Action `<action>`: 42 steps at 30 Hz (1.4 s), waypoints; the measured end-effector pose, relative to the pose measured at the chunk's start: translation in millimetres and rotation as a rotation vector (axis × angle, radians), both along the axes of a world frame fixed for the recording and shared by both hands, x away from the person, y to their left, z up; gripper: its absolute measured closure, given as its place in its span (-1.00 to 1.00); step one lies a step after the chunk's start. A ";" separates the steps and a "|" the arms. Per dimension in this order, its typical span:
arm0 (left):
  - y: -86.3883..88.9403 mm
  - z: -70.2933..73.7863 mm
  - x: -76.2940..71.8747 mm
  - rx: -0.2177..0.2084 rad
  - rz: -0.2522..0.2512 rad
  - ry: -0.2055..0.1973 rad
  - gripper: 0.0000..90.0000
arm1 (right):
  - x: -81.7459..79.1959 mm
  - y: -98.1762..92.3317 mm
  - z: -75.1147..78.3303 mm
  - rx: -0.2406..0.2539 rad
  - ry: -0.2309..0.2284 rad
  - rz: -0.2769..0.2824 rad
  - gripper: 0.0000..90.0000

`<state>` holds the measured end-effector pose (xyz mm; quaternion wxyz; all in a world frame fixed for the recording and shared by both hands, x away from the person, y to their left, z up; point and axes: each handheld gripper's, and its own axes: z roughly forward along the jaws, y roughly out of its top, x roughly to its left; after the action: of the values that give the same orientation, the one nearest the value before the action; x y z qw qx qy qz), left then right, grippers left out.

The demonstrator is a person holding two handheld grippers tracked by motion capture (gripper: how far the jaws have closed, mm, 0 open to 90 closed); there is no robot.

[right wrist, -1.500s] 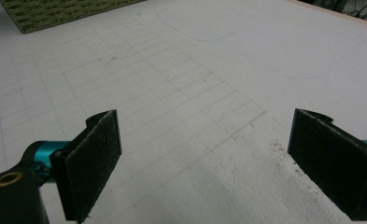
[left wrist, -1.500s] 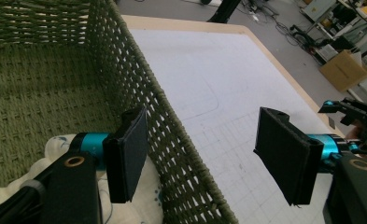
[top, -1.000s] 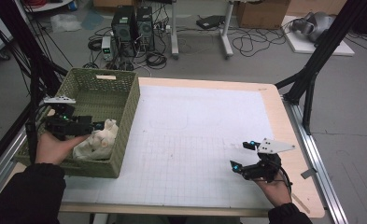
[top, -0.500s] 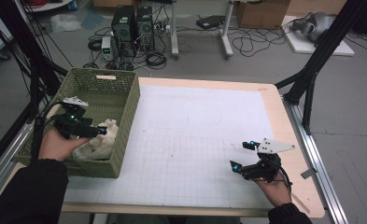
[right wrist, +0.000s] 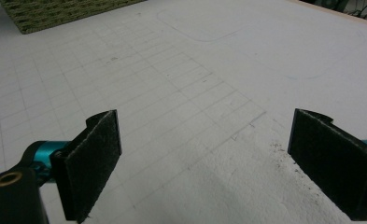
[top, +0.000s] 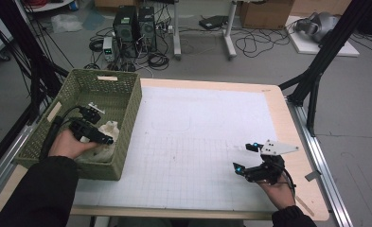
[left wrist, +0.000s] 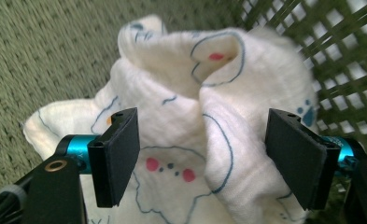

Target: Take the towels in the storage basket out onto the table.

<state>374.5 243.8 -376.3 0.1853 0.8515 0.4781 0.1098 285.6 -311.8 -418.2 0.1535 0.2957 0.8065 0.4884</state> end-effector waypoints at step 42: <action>15.5 -7.7 8.8 -0.009 0.112 0.099 0.64 | -4.1 -0.2 1.5 0.006 -0.019 0.017 -0.80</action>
<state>383.3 259.3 -384.0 0.1588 0.8270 0.5341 0.0756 281.4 -312.0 -416.7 0.1561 0.2847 0.8059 0.4951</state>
